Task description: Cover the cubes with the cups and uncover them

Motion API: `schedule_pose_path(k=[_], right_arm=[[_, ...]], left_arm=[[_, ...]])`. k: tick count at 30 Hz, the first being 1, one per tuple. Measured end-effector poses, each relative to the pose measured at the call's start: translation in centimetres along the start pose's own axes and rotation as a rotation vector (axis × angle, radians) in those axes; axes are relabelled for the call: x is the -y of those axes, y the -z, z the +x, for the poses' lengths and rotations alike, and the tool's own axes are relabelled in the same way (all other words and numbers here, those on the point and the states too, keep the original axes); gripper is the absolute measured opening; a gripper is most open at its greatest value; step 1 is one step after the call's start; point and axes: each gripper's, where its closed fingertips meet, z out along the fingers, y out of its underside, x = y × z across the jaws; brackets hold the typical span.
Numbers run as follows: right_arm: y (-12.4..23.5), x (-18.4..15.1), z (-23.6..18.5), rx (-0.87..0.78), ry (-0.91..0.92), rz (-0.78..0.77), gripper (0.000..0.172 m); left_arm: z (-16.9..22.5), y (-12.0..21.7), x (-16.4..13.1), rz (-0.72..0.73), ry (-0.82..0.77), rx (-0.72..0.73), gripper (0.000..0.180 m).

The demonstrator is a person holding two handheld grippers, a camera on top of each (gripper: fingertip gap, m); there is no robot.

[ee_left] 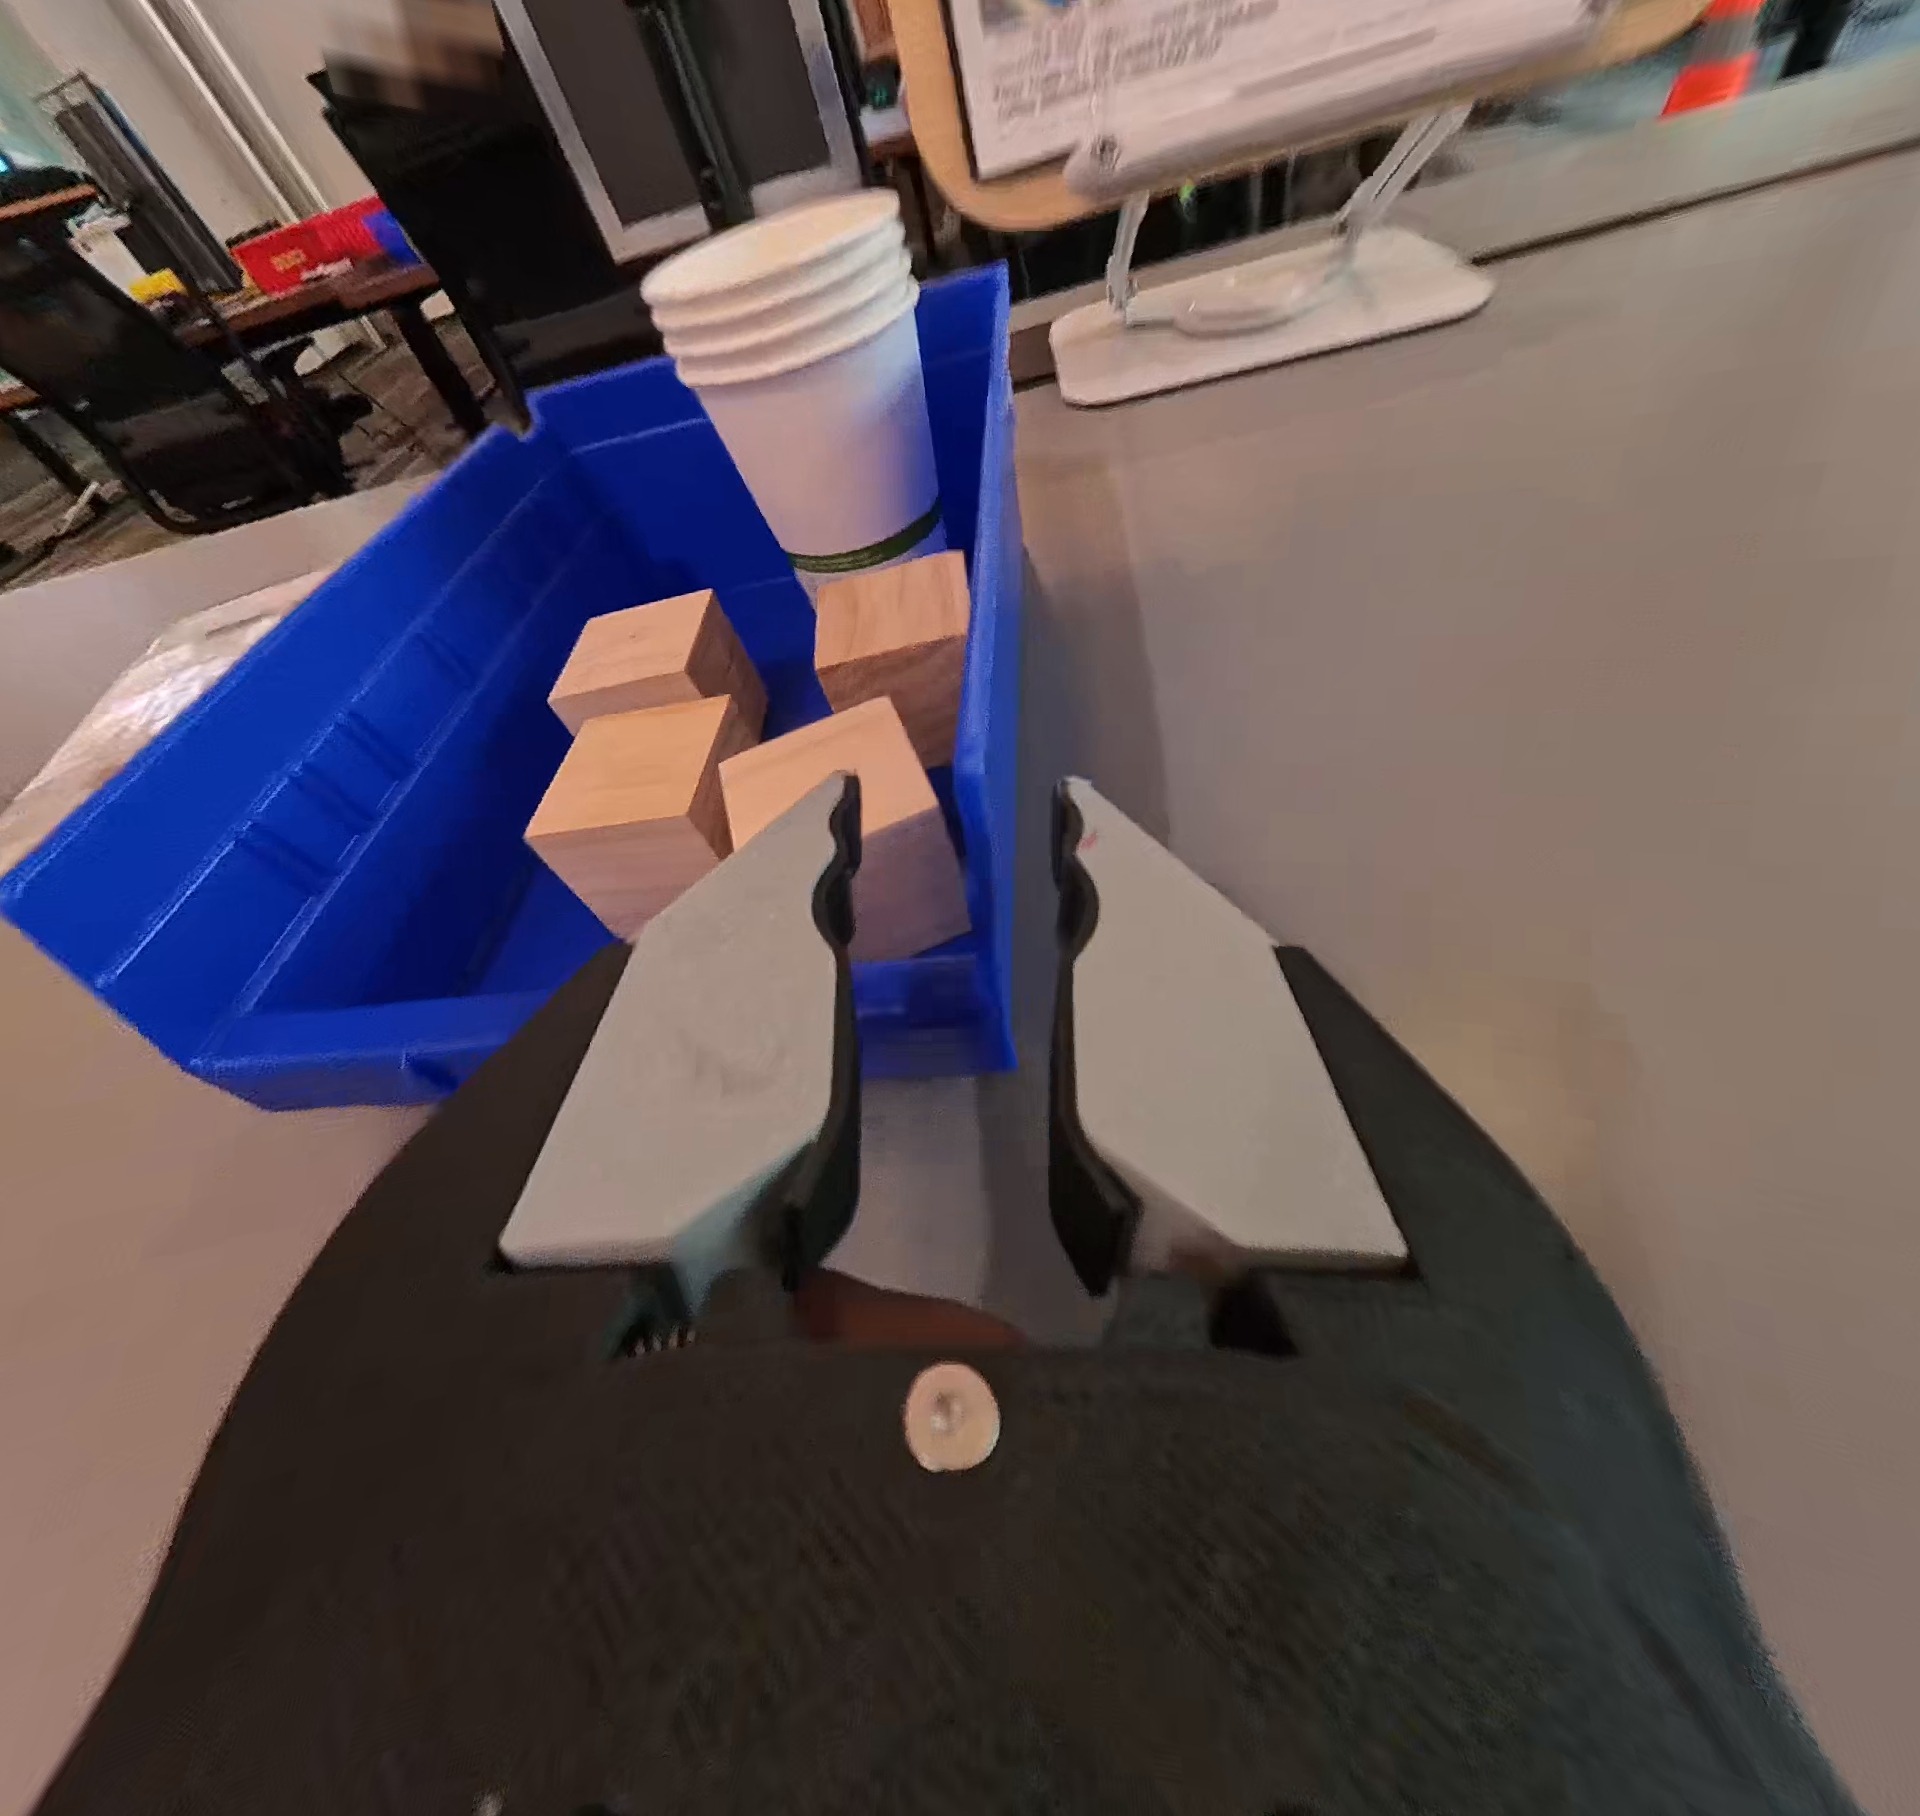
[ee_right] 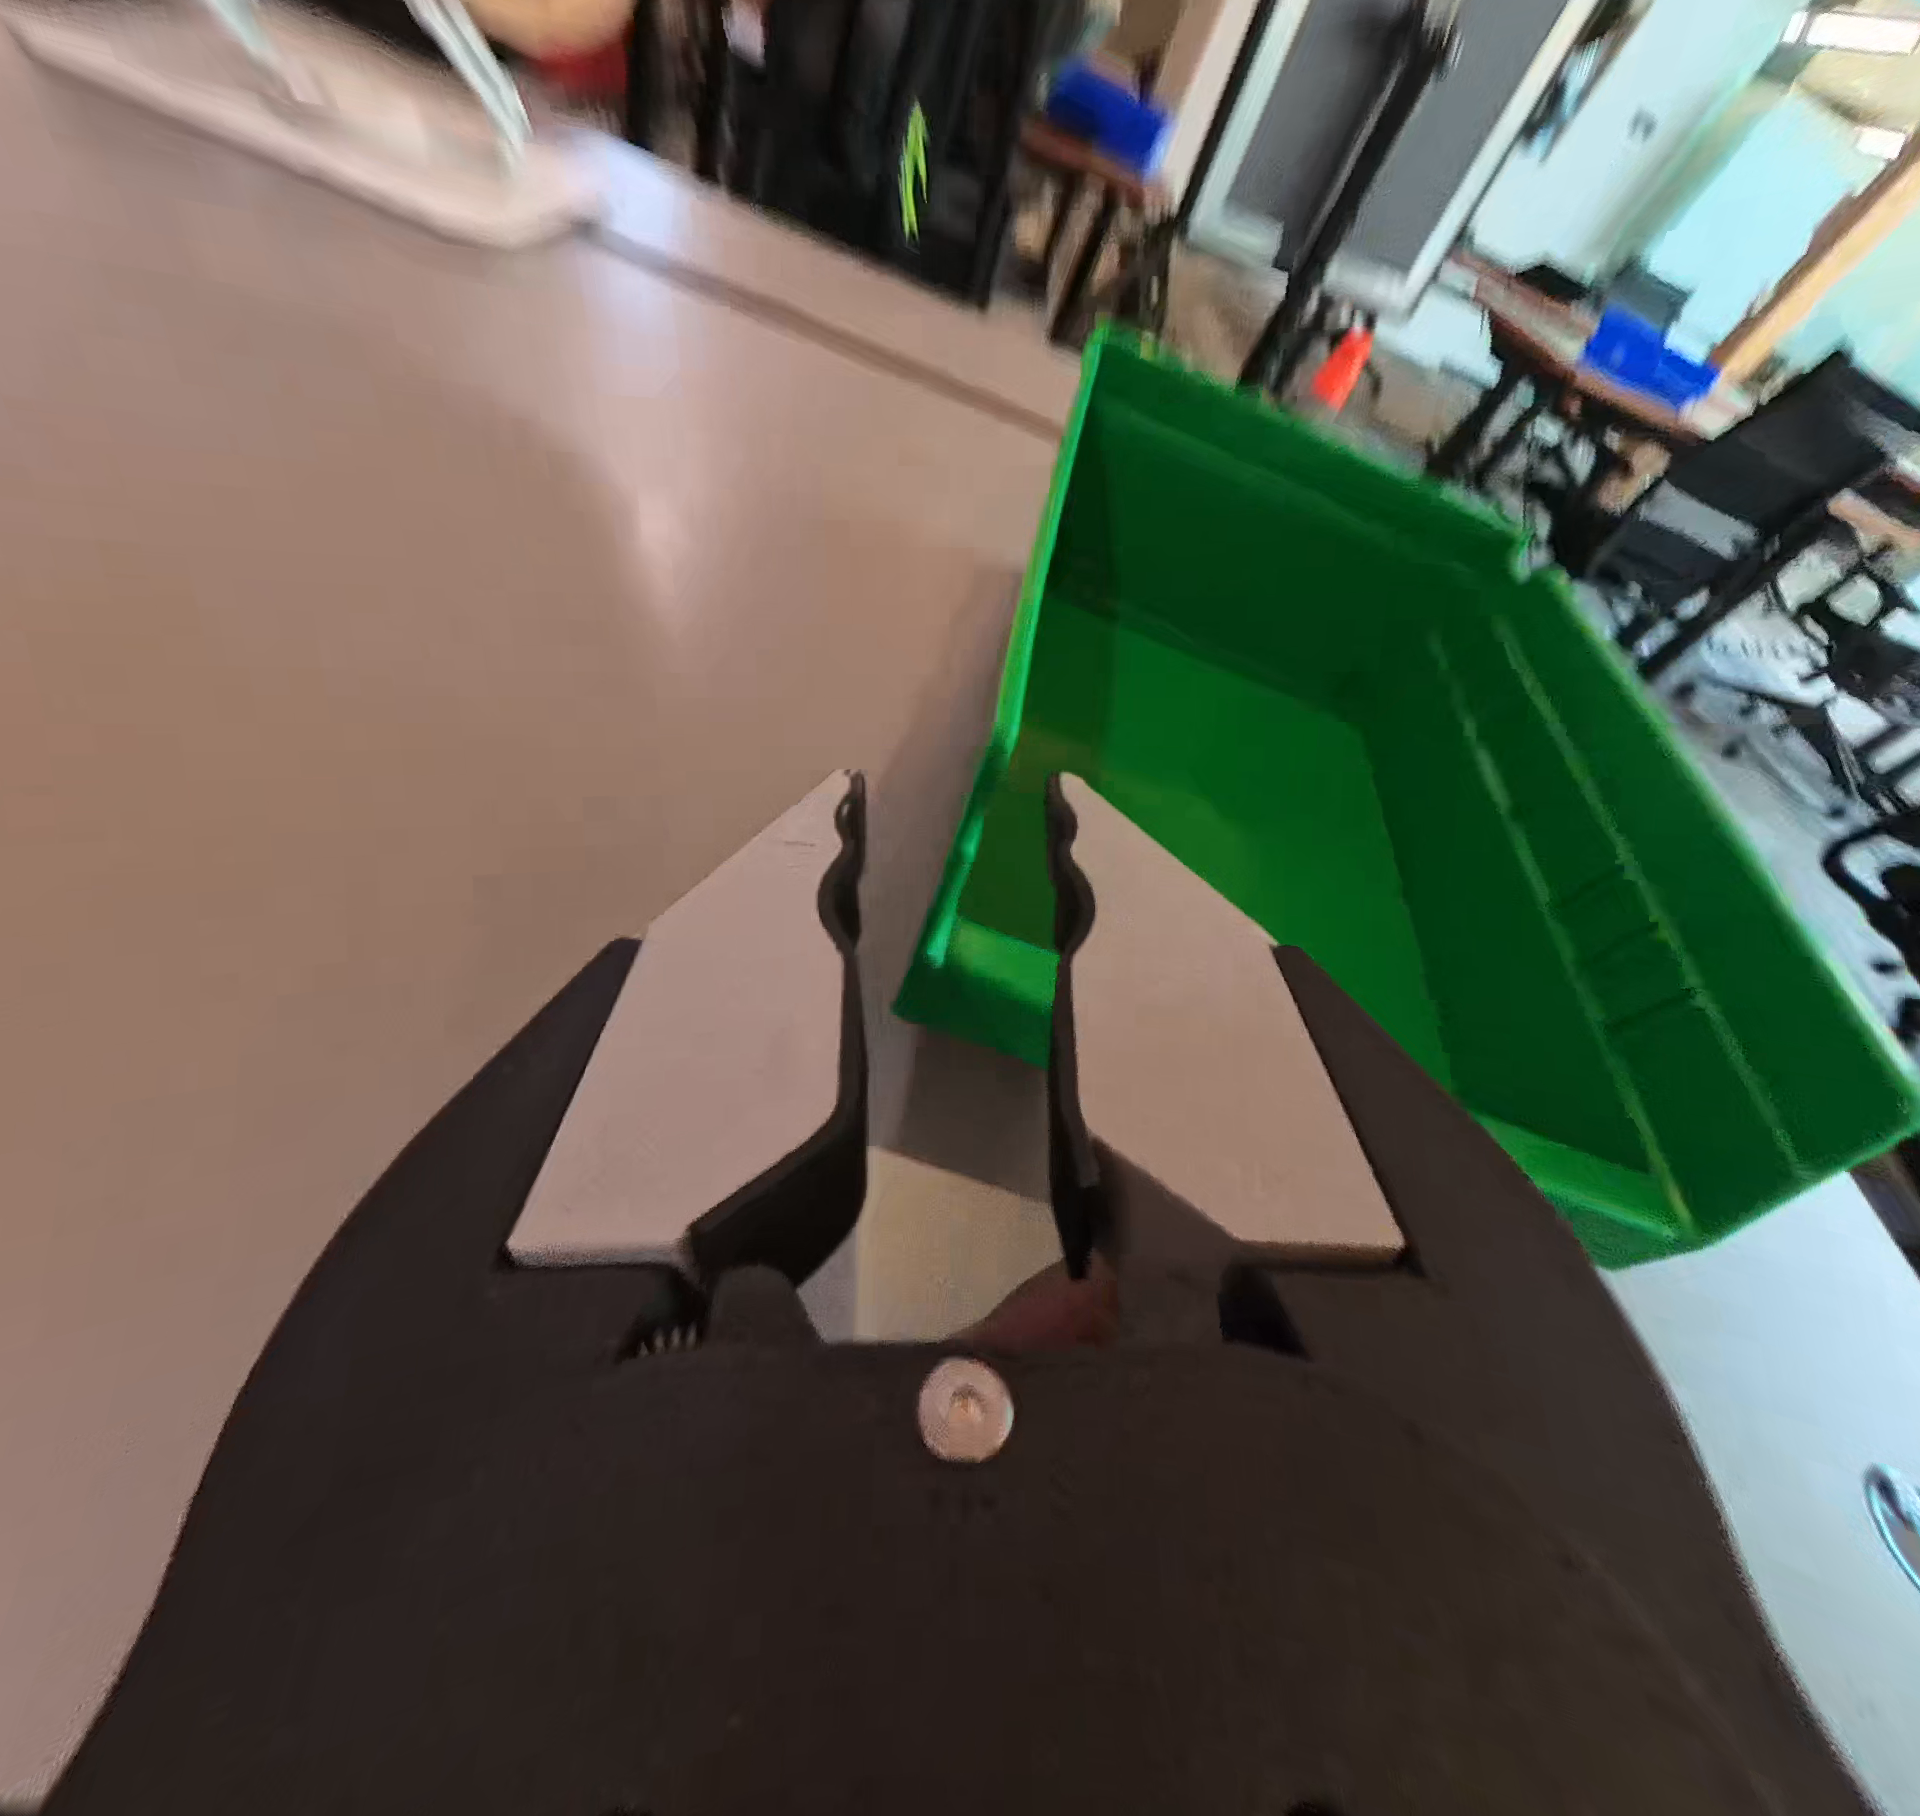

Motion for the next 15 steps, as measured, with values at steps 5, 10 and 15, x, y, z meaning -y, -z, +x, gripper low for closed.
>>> schedule_pose_path(k=[5,10,15], right_arm=[[4.4,7.2,-2.5,0.163,-0.109,0.216,0.045],[2.7,11.4,-10.9,0.559,-0.163,0.228,0.076],[-5.7,10.4,-18.7,0.721,-0.133,0.076,0.094]], left_arm=[[6.1,4.7,4.2,0.163,0.023,-0.240,0.017],[13.2,0.5,4.2,0.079,-0.068,-0.373,0.036],[18.8,-6.8,5.7,0.039,-0.114,-0.404,0.041]])
